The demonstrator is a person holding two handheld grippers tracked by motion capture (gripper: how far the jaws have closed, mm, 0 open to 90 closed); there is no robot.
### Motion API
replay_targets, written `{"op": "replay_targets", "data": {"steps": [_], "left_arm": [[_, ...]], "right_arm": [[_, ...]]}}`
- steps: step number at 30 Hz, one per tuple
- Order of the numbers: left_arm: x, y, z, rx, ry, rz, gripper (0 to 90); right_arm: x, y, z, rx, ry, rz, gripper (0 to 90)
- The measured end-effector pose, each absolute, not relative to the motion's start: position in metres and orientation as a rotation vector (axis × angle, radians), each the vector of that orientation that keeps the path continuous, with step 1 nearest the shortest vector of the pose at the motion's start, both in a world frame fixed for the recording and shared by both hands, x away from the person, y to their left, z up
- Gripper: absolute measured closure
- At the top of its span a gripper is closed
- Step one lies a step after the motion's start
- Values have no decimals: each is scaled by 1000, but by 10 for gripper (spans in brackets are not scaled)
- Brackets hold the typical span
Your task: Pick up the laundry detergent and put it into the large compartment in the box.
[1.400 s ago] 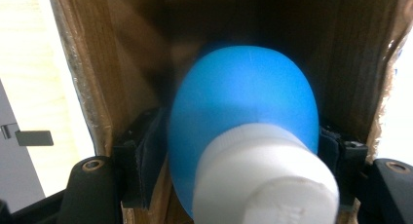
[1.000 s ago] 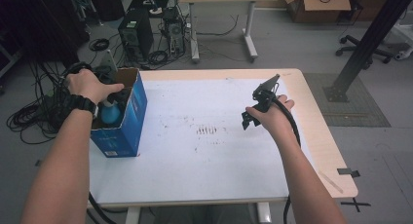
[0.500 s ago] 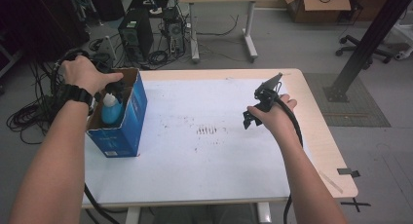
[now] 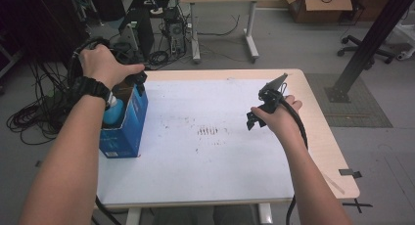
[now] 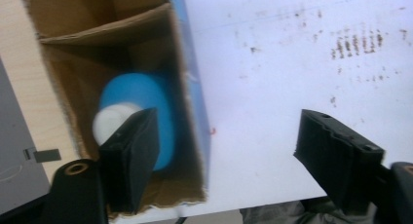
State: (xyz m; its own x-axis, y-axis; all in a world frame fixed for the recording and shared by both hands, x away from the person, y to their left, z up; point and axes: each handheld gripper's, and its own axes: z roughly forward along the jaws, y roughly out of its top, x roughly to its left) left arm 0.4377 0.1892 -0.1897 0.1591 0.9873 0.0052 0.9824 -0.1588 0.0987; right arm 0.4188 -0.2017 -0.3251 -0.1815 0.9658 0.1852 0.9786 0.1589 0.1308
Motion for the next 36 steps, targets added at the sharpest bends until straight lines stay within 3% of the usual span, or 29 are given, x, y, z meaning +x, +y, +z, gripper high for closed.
{"op": "replay_targets", "data": {"steps": [18,36], "left_arm": [[426,121,-202,2410,1859,62,70],[418,96,-236,2450,1801,15,49]], "right_arm": [[407,-212,-319,-1988,-2341,-367,76],[402,-212,-323,-1979,-2341,-365,75]]}}
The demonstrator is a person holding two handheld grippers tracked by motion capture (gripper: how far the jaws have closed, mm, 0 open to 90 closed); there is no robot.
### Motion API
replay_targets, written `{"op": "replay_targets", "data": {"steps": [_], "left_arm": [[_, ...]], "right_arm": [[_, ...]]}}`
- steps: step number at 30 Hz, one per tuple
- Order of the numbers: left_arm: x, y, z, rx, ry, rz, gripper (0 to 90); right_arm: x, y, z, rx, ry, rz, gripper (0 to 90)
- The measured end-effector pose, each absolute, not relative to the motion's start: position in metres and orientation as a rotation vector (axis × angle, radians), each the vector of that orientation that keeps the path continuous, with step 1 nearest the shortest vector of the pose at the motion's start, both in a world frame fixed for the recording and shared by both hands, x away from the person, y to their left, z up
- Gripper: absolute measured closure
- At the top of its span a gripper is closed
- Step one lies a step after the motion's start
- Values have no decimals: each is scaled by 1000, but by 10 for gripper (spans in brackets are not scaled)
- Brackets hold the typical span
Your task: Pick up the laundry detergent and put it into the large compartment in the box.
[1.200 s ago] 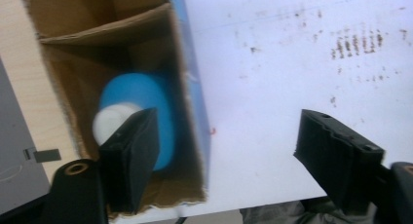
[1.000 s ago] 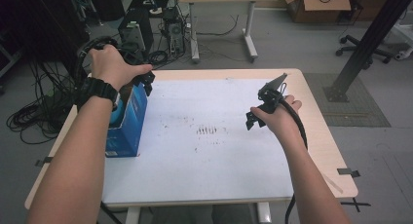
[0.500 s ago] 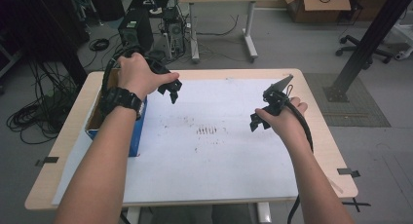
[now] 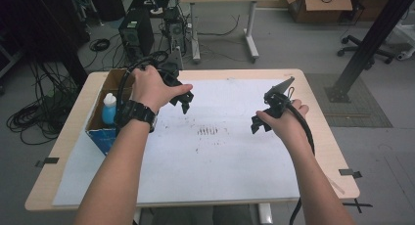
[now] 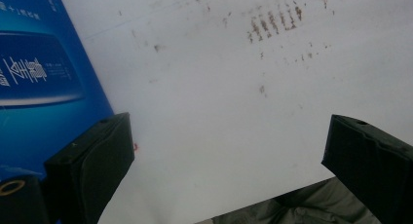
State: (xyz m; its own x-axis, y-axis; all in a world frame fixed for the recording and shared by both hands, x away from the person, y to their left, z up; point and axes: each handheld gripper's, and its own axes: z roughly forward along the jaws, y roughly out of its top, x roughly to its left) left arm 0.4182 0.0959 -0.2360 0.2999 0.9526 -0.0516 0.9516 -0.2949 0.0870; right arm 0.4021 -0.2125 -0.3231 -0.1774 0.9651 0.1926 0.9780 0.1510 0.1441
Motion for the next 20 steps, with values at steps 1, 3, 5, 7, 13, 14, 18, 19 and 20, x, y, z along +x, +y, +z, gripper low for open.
{"op": "replay_targets", "data": {"steps": [1,3,5,7,13,14,18,19,20], "left_arm": [[418,95,-237,2450,1800,14,49],[418,95,-239,2459,1799,12,49],[417,94,-239,2458,1800,12,49],[417,94,-240,2457,1801,11,49],[416,93,-240,2462,1790,8,49],[416,94,-240,2463,1788,12,49],[415,95,-241,2462,1787,7,49],[415,95,-241,2466,1788,8,49],[415,95,-241,2466,1787,11,49]], "right_arm": [[402,-212,-323,-1980,-2340,-363,75],[402,-211,-324,-1979,-2341,-363,76],[402,-211,-324,-1981,-2339,-360,76],[402,-211,-324,-1982,-2339,-359,75],[401,-212,-324,-1984,-2339,-361,74],[400,-212,-323,-1984,-2340,-362,74],[399,-211,-323,-1981,-2343,-368,74],[399,-211,-322,-1983,-2341,-368,73],[399,-210,-322,-1982,-2339,-371,73]]}}
